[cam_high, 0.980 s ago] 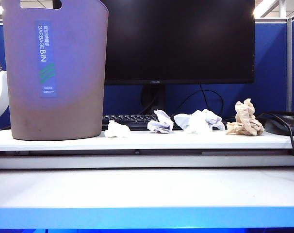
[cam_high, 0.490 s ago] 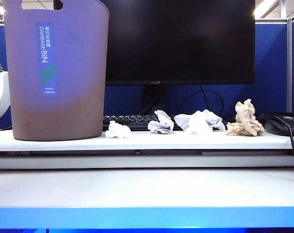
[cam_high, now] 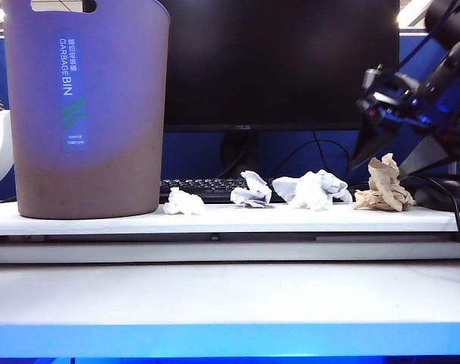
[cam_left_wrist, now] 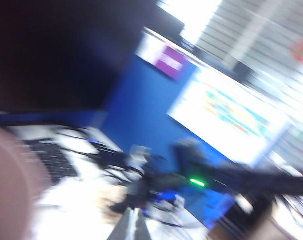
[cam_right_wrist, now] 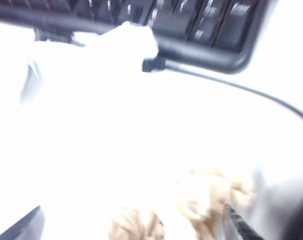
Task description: Pick up all paper balls from the table and place them in the pink trash can.
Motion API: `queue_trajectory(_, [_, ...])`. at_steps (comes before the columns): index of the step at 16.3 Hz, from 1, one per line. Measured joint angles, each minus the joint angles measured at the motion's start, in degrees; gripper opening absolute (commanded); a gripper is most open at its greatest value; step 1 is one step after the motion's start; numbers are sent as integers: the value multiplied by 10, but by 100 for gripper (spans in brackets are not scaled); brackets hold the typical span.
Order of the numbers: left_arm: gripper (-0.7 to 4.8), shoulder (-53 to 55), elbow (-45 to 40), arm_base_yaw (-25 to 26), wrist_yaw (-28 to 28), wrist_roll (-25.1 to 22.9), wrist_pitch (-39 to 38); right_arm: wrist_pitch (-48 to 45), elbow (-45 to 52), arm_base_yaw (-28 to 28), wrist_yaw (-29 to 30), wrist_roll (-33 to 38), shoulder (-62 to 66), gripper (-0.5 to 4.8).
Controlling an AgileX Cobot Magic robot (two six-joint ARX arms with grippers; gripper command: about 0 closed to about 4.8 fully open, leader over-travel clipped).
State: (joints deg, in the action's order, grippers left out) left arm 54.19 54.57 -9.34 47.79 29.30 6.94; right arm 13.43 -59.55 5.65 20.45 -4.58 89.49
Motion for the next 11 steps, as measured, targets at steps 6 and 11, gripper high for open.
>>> queue_trajectory(6, [-5, 2, 1, -59, -29, -29, 2, -24, 0, 15, -7, 0, 56, -2])
queue_trajectory(11, [-5, -27, 1, -57, -60, -49, 12, -28, -46, 26, 32, -2, 54, -2])
